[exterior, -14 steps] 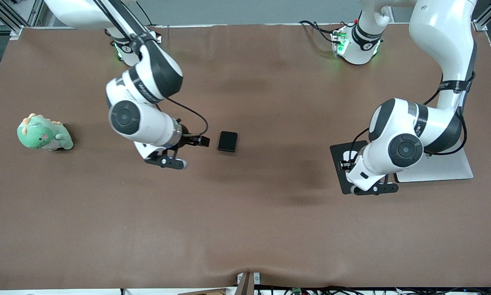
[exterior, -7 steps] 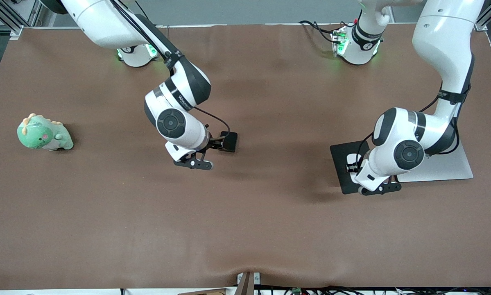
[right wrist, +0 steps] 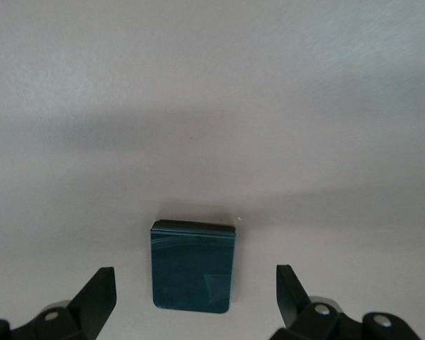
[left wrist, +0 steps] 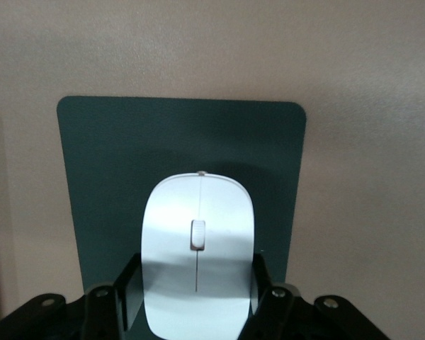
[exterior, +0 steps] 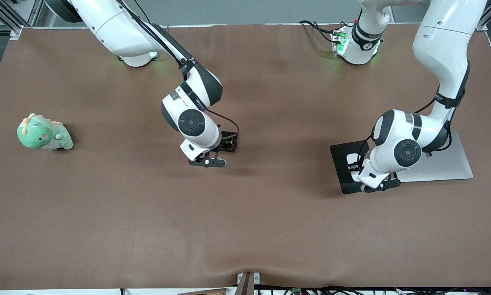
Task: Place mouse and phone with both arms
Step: 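Lower the mouse onto the pad while the right gripper grasps the phone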
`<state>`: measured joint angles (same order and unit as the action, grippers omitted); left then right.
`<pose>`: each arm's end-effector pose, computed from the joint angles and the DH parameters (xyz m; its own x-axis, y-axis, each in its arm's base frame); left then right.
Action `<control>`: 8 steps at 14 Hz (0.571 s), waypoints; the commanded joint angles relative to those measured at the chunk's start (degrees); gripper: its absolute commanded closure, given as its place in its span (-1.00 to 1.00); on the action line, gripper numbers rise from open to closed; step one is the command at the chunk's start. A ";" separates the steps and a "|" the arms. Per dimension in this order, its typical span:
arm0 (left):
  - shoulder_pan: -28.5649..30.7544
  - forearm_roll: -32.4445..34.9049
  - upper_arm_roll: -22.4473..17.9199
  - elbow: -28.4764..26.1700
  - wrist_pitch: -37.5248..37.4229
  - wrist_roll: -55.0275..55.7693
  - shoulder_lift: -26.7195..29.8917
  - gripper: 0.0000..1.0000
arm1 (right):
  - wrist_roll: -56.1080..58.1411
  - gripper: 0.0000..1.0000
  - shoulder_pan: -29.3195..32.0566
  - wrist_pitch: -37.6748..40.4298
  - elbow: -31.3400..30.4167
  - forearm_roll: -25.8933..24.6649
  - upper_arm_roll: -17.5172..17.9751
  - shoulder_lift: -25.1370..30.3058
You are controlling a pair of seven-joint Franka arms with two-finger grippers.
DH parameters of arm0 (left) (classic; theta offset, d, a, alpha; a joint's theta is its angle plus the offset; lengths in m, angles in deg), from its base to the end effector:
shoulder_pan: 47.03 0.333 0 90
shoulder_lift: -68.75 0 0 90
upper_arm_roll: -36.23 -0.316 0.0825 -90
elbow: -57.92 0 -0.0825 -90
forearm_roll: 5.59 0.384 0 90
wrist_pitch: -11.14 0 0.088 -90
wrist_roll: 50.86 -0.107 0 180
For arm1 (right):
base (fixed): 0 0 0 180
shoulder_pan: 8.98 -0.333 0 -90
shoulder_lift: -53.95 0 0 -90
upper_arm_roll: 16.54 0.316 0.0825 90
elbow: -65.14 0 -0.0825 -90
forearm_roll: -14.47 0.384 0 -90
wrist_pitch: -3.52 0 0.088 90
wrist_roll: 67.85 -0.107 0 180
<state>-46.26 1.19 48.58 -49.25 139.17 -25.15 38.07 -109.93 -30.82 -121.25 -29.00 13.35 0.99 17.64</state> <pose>0.6101 -0.1154 0.2197 0.9706 0.1868 -0.1517 0.1826 -0.9823 -0.0411 0.5399 0.4109 0.2537 0.9834 -0.0782 -0.1640 -0.0910 -0.9932 -0.0721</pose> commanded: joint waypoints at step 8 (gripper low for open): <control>0.37 0.69 0.23 -0.76 2.48 -0.40 -2.72 0.74 | -9.07 -1.00 -1.71 -3.99 -3.95 -2.22 0.23 -1.21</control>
<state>-46.26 1.19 48.59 -49.49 140.63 -25.17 35.27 -116.27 -32.11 -123.82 -32.86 13.03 0.99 17.12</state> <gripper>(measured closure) 0.379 0.000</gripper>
